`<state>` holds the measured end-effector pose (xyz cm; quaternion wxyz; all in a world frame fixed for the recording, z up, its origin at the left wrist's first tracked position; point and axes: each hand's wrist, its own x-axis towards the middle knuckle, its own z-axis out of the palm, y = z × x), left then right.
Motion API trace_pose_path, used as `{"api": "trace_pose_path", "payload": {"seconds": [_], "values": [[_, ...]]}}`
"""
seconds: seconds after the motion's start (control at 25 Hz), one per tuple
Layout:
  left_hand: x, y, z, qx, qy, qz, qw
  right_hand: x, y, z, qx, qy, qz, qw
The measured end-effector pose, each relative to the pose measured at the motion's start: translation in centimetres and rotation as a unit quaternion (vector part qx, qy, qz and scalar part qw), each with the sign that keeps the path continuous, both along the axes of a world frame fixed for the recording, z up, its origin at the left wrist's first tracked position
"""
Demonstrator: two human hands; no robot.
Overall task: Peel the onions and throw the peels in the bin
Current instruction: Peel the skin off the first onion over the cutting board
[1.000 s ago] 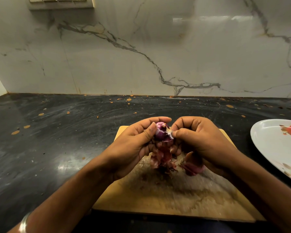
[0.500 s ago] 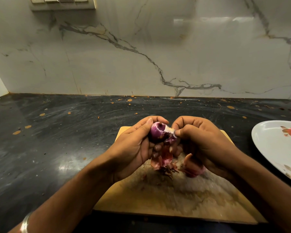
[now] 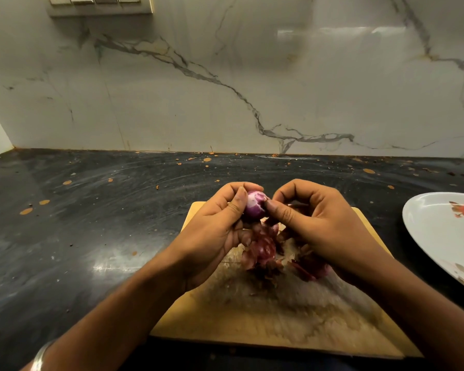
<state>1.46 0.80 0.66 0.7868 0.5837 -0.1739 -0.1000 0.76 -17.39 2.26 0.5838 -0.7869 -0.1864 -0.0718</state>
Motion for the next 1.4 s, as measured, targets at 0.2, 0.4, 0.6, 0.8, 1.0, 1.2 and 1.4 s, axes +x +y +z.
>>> {"api": "trace_pose_path", "payload": {"seconds": [0.2, 0.4, 0.6, 0.8, 1.0, 1.2, 1.4], "values": [[0.16, 0.11, 0.08, 0.034, -0.025, 0.033, 0.999, 0.29, -0.07, -0.16, 0.052, 0.008, -0.009, 0.999], [0.11, 0.23, 0.19, 0.009, -0.025, 0.012, 1.000, 0.01, 0.07, 0.01, 0.059, 0.008, 0.003, 0.998], [0.08, 0.23, 0.32, 0.007, 0.005, -0.006, 1.000, -0.15, -0.06, 0.13, 0.064, 0.034, 0.024, 0.997], [-0.15, -0.08, 0.13, 0.025, -0.004, 0.003, 1.000, 0.23, -0.03, -0.42, 0.017, 0.014, 0.014, 1.000], [0.22, 0.27, 0.18, -0.001, 0.016, 0.006, 1.000, 0.15, 0.02, -0.31, 0.050, 0.014, 0.036, 0.998], [0.30, 0.29, 0.18, -0.034, 0.040, -0.018, 0.998, -0.18, -0.08, 0.05, 0.046, 0.002, 0.015, 0.999], [0.31, 0.34, 0.21, -0.018, 0.037, 0.000, 0.999, -0.07, -0.27, -0.04, 0.065, -0.009, -0.008, 0.998]]}}
